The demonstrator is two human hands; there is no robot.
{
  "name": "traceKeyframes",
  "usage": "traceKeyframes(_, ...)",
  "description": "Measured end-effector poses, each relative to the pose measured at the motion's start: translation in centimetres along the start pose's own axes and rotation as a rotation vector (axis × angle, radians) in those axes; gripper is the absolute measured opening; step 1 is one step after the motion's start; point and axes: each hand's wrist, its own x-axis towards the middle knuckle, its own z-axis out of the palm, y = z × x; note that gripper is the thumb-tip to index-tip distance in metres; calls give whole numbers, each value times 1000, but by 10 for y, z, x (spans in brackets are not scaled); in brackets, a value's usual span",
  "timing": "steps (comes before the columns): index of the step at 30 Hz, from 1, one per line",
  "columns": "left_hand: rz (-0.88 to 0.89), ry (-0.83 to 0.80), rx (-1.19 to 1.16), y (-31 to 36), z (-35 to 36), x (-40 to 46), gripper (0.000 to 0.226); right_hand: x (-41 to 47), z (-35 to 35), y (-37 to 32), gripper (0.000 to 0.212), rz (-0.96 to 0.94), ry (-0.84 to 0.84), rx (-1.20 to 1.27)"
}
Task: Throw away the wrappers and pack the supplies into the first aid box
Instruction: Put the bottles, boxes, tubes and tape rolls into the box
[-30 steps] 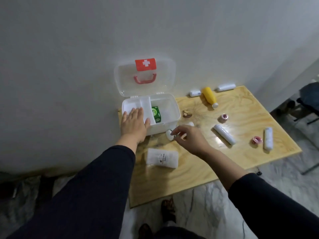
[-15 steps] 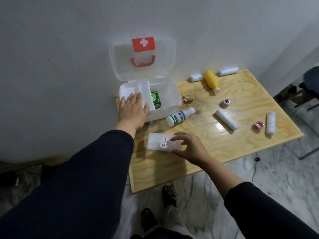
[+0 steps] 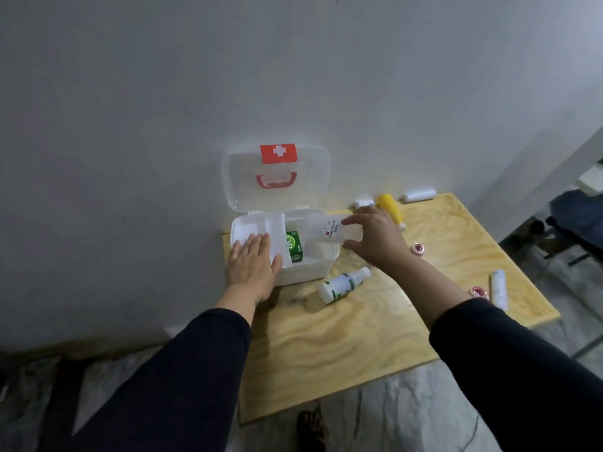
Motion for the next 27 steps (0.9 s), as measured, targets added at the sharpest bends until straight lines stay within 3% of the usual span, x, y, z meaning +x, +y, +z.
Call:
traceKeyframes(3, -6, 3, 0, 0, 0, 1, 62, 20, 15, -14, 42, -22, -65, -132)
traceKeyframes(10, -10, 18, -27, -1, 1, 1, 64, 46, 45, -36, 43, -34, -188, -110)
traceKeyframes(19, -7, 40, -21, -1, 1, 0, 63, 56, 82, -49, 43, 29, -246, 114)
traceKeyframes(27, 0, 13, -13, -1, -2, -2, 62, 51, 92, -63, 62, 182, -212, 348)
